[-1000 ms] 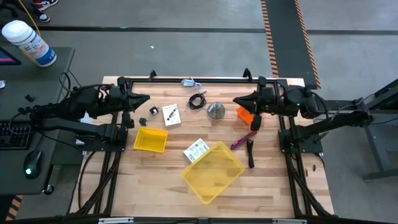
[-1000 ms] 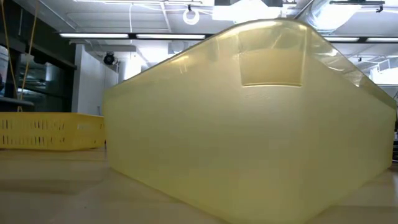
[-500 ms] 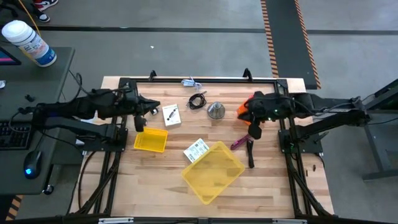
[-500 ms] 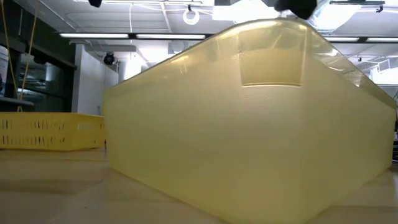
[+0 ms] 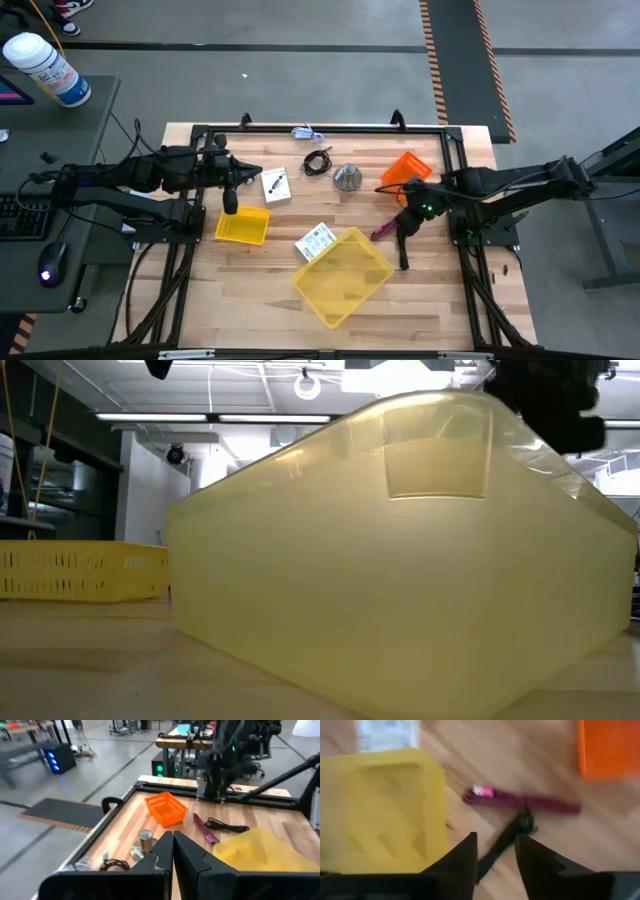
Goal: Pick and place items into bin
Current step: Put the bottom black cable charger into the left yellow bin
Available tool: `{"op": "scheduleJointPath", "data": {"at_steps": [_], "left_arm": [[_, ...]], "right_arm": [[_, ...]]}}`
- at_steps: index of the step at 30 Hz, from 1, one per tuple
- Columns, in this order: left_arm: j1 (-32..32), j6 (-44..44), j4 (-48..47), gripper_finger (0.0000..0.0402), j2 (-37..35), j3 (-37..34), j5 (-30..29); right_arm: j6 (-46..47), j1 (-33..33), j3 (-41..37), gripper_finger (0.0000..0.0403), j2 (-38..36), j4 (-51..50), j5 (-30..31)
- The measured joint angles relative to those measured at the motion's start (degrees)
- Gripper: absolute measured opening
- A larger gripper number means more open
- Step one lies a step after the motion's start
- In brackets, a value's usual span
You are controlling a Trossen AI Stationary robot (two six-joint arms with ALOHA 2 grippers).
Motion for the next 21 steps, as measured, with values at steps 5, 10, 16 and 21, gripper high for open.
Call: {"op": "scheduleJointPath", "data": {"at_steps": [5, 10, 16, 21], "left_arm": [[0.00, -1.11, -0.02, 0.0001, 0.00, 0.00, -0.48], [0.00, -1.07, -0.04, 0.0001, 0.00, 0.00, -0.49], [0.00, -0.87, -0.14, 0.0001, 0.00, 0.00, -0.60], [0.00, -0.79, -0.60, 0.0001, 0.00, 0.00, -0.61]], "right_arm": [[19.94, -0.78, -7.49, 0.0181, 0.00, 1.00, -6.22], [22.49, 0.11, -13.30, 0.0233, 0.00, 7.20, -8.86], [25.27, -0.34, -16.42, 0.0282, 0.00, 14.01, -4.67], [27.36, -1.53, -17.33, 0.0287, 1.78, 14.05, -4.06]]}}
